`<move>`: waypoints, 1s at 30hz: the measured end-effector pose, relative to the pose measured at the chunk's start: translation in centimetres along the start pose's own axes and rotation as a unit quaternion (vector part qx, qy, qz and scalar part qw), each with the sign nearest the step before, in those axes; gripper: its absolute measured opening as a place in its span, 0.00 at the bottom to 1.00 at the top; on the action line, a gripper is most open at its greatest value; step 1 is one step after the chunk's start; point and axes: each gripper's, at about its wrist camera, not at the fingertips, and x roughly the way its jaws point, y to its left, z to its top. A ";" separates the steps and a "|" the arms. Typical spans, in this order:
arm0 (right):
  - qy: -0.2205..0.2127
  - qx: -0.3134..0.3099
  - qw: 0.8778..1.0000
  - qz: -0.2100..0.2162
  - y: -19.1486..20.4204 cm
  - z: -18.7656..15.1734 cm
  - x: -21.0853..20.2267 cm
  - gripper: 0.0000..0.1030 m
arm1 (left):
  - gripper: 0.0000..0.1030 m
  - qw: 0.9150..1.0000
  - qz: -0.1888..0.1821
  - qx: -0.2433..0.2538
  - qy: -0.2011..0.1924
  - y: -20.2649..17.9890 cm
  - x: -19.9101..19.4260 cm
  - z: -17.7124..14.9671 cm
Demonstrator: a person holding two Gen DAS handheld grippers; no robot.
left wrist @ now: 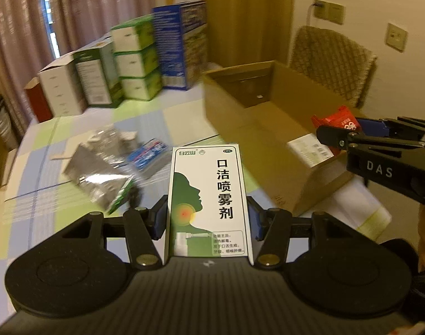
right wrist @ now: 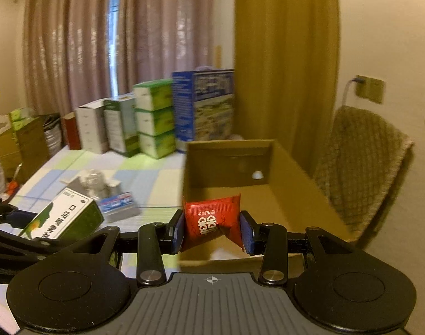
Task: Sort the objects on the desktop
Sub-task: 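Carry both items to the cardboard box and release them inside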
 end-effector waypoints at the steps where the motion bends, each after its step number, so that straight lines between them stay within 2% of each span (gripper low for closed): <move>1: -0.001 0.002 1.000 -0.005 -0.6 0.1 0.0 0.37 | 0.49 1.000 -0.008 0.000 -0.001 -0.5 0.2 0.4; 13: 0.006 0.026 0.999 -0.039 -7.1 0.9 2.0 0.37 | 0.49 0.997 -0.073 0.014 -0.015 -6.0 3.9 5.8; 20: 0.021 0.033 0.998 -0.046 -9.7 0.4 4.1 0.38 | 0.49 0.996 -0.090 0.019 -0.014 -8.1 7.5 8.6; 26: 0.032 0.043 0.997 -0.050 -11.0 0.2 5.5 0.38 | 0.49 0.995 -0.101 0.018 0.000 -9.3 11.2 9.5; 27: 0.033 0.043 0.997 -0.049 -11.0 0.2 5.7 0.38 | 0.50 0.994 -0.104 0.015 -0.001 -9.3 11.8 9.6; 28: 0.033 0.042 0.997 -0.048 -11.1 0.2 5.8 0.38 | 0.56 0.994 -0.105 0.011 -0.002 -9.3 12.1 9.8; 30: 0.035 0.041 0.997 -0.046 -11.0 0.2 6.1 0.38 | 0.59 0.995 -0.100 0.006 -0.007 -9.1 12.4 10.0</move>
